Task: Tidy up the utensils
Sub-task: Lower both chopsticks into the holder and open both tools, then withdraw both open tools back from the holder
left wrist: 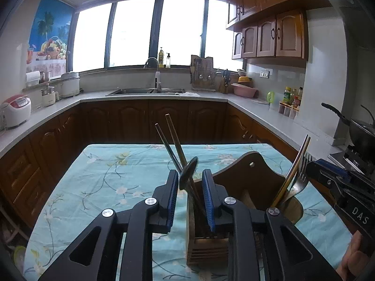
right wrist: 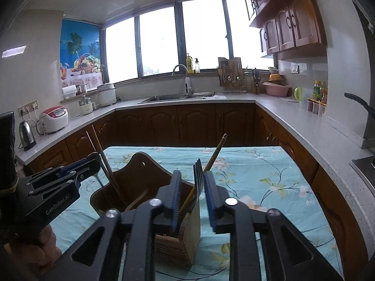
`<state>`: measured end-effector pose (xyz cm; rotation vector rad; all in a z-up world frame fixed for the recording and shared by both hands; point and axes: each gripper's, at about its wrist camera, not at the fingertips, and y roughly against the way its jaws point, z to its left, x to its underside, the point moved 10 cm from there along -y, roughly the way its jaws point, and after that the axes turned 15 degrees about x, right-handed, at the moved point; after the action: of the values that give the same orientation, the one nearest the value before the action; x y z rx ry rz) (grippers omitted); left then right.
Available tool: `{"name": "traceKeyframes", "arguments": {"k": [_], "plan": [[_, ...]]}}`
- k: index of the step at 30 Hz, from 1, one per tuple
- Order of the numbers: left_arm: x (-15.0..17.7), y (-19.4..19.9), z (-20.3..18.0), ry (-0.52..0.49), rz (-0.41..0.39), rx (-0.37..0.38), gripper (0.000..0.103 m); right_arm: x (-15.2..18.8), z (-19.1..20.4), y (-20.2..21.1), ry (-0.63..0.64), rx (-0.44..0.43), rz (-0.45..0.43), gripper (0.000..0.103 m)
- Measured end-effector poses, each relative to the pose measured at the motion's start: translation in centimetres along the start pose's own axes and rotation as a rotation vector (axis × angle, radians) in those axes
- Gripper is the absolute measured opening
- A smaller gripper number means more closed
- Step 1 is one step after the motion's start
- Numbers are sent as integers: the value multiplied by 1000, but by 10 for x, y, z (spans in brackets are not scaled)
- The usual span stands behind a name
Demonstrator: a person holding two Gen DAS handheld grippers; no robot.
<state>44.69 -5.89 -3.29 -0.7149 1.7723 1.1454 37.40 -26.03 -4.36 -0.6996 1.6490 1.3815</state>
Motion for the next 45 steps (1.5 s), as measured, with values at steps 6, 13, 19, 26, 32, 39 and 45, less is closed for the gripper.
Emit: {"name": "traceKeyframes", "arguments": {"k": [6,13,19,26,32,39,45], "plan": [[3,0,0,6,-1,0,29,0,-2,1,-2,1,1,33],[7,7,0,25,-2,0,52,0,-5,3,-23,-8,6,50],[14,24,5,54,-6,-32,87,1,-11,12,-56,-25,-3,78],[24,49,11,118,8,-56,97,8,-24,28,-115,-35,15,88],[33,78,11,147,23,-58,97,17,-33,47,-169,-48,52,93],[50,110,4,167,52,-49,97,34,-36,75,-186,-60,70,94],[57,130,-1,171,67,-42,97,53,-39,96,-200,-60,88,95]]}}
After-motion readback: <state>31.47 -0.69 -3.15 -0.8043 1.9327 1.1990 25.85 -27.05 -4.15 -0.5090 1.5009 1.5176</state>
